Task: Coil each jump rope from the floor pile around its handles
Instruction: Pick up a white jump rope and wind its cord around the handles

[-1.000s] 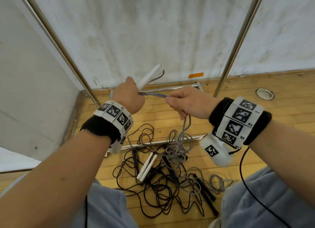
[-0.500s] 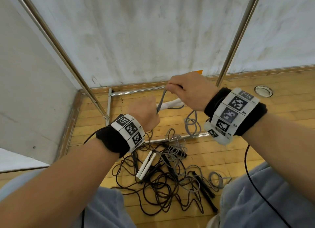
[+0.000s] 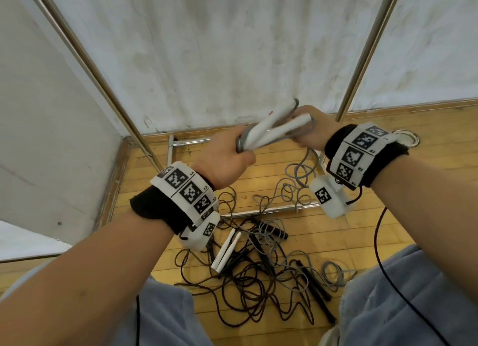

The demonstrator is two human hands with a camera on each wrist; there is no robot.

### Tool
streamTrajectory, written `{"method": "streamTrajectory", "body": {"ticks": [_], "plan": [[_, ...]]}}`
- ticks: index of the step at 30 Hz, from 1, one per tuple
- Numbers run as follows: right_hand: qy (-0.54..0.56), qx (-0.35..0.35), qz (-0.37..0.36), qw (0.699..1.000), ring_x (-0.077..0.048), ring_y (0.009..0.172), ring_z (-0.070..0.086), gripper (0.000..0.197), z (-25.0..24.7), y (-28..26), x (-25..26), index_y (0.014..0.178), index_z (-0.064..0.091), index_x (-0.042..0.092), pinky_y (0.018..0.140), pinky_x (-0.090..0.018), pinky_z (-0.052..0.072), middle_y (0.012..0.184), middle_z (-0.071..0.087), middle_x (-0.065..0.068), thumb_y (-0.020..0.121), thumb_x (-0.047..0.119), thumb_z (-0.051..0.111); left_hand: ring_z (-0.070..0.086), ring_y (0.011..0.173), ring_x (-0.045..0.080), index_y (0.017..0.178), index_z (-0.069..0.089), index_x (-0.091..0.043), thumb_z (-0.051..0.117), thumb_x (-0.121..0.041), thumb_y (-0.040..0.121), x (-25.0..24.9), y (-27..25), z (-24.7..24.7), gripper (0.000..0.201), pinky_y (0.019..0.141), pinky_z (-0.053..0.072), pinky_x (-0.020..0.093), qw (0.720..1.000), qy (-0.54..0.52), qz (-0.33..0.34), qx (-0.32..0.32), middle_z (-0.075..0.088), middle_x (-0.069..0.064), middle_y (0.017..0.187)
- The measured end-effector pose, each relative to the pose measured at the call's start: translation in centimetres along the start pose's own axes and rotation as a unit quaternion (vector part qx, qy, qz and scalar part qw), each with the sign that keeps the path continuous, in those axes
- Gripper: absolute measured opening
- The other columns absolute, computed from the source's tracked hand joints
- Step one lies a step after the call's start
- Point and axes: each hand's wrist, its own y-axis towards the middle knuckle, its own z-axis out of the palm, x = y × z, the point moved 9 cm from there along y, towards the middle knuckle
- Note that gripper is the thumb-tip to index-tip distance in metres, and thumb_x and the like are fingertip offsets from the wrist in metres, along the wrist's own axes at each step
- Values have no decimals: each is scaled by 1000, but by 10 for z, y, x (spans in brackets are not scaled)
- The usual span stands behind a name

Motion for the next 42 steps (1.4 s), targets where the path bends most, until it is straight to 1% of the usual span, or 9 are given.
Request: {"method": "streamTrajectory", "body": {"ticks": [5,7,12,18,25,28,31,37,42], "plan": [[27,15,1,1000,-8,39,28,53,29,-4,6,54,39,17,49,-25,27,43,37,9,94,51,39,44,64,22,82,40,-26,63,-25,61,8,-1,-18,31,55,36,36,986,-137,-76,-54,55,14,85],[-9,54,7,998,-8,40,31,61,47,-9,11,54,39,17,52,-27,28,43,38,9,95,59,23,40,58,21,80,38,-22,63,-21,58,14,1,-22,34,50,32,35,977,-175,-94,-73,47,10,75],[-1,108,21,994,-17,50,31,63,82,-20,24,60,37,14,57,-30,29,55,36,1,94,62,13,31,37,12,79,35,-19,58,-4,54,32,6,-32,37,36,24,20,944,-272,-143,-122,47,1,51],[-57,86,-7,995,-14,45,24,55,77,-22,34,56,28,15,48,-28,20,52,26,2,99,49,26,34,45,14,89,45,-17,57,7,75,45,12,-28,30,39,26,21,948,-259,-171,-68,50,7,64],[-29,-2,-2,1000,-7,39,25,53,48,-17,25,53,31,17,42,-20,22,48,28,7,100,42,32,57,59,11,94,63,-19,72,-14,81,35,11,-41,16,50,48,22,971,-186,-89,-122,61,6,78],[-13,-38,-21,999,-6,54,42,38,40,-16,27,72,55,16,50,-21,29,60,46,7,100,33,36,63,66,15,102,57,-17,66,-21,88,28,8,-45,17,56,55,23,977,-126,-46,-165,67,11,91],[-9,-44,-33,998,-3,65,44,27,39,-15,29,89,59,15,55,-18,30,72,50,8,99,29,39,60,58,20,103,47,-18,59,-28,92,19,3,-49,19,50,52,28,977,-63,-10,-202,65,13,89],[-34,-28,-47,998,-8,54,41,35,42,-17,26,70,53,19,52,-23,28,59,44,7,99,33,40,55,54,24,84,50,-15,67,-36,83,19,3,-60,27,53,49,40,976,-7,-34,-216,56,4,65],[-22,4,-26,999,-12,45,30,48,46,-18,21,58,33,16,53,-31,34,50,28,6,99,40,38,61,65,34,85,54,-9,69,-38,78,24,6,-62,33,61,54,47,979,9,-73,-189,62,12,76]]}}
